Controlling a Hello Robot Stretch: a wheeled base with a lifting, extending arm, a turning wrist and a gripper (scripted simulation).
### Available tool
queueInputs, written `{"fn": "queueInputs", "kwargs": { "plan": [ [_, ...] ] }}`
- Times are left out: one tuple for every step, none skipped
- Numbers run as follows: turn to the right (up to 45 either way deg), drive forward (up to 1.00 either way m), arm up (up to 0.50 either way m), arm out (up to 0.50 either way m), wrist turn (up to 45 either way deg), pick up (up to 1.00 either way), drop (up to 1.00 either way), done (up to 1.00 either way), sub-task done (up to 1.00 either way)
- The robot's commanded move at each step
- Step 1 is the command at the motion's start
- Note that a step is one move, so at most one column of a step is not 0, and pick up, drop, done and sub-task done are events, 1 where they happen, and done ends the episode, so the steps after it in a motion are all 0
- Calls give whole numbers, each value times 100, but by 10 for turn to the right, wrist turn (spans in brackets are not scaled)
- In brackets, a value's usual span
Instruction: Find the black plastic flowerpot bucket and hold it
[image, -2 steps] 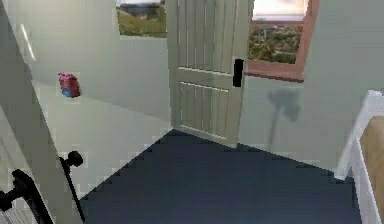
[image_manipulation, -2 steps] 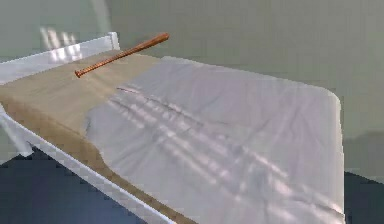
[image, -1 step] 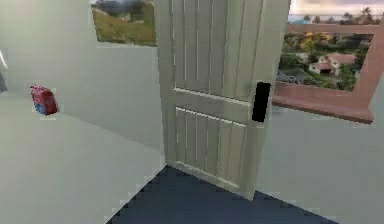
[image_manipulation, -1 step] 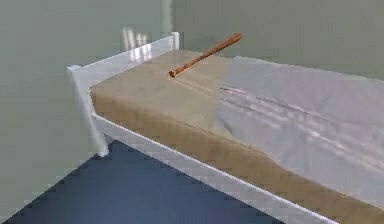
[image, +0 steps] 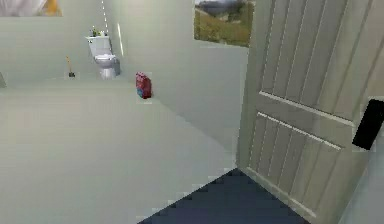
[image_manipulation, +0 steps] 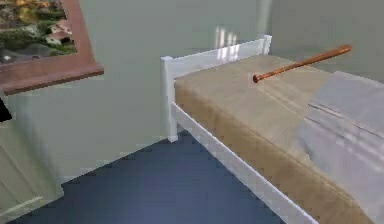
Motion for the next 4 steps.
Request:
{"fn": "queueInputs", "kwargs": {
  "plan": [
    [0, 60, 0, 0, 0, 0, 0, 0, 0],
    [-420, 0, 0, 0, 0, 0, 0, 0, 0],
    [0, 100, 0, 0, 0, 0, 0, 0, 0],
    [-450, 0, 0, 0, 0, 0, 0, 0, 0]
  ]
}}
